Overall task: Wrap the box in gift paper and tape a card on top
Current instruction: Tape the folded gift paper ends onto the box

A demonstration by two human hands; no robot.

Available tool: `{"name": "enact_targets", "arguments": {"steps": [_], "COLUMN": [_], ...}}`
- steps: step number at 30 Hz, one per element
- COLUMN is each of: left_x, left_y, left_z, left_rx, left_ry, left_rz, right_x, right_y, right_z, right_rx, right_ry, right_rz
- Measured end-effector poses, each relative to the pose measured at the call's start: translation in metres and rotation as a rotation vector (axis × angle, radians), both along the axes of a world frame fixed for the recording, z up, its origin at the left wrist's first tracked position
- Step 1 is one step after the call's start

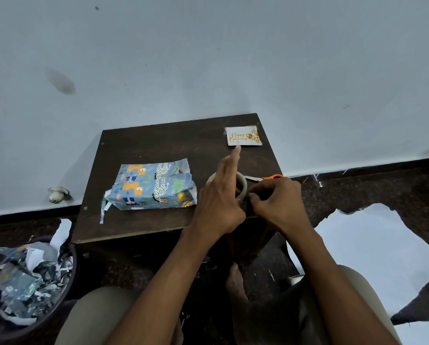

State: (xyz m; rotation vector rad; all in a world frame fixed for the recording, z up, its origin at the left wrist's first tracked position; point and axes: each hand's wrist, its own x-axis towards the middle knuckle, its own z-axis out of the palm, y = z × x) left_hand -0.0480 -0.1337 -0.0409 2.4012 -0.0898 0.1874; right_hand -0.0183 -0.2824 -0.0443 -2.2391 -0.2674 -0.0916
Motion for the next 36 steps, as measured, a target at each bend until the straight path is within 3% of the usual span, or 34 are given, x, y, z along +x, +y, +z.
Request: {"name": "enact_targets", "arguments": {"steps": [12, 21, 29, 36], "left_x": [-0.001, -0.004, -0.025, -0.041], "left_y": [-0.004, 0.003, 0.03, 0.047], "left_z": [-0.005, 0.02, 0.042, 0.044], "left_rx": [-0.048, -0.209, -0.479, -0.495], "left_ry": [-0.048, -0.194, -0.169, -0.174], "left_rz": [0.026, 0.117, 0.087, 0.1], "right_x": [0.004, 0.008, 0.004, -0.001], "right_y": [-0.009, -0.008, 0.024, 0.046], "right_z": [0.001, 0.0, 0.02, 0.031], "right_rx": [0.034, 0.29, 0.758, 0.696], "right_ry": [0.099, 0.058, 0.157, 0.228], "right_rz": [-0.167, -0.21, 0.085, 0.279]}}
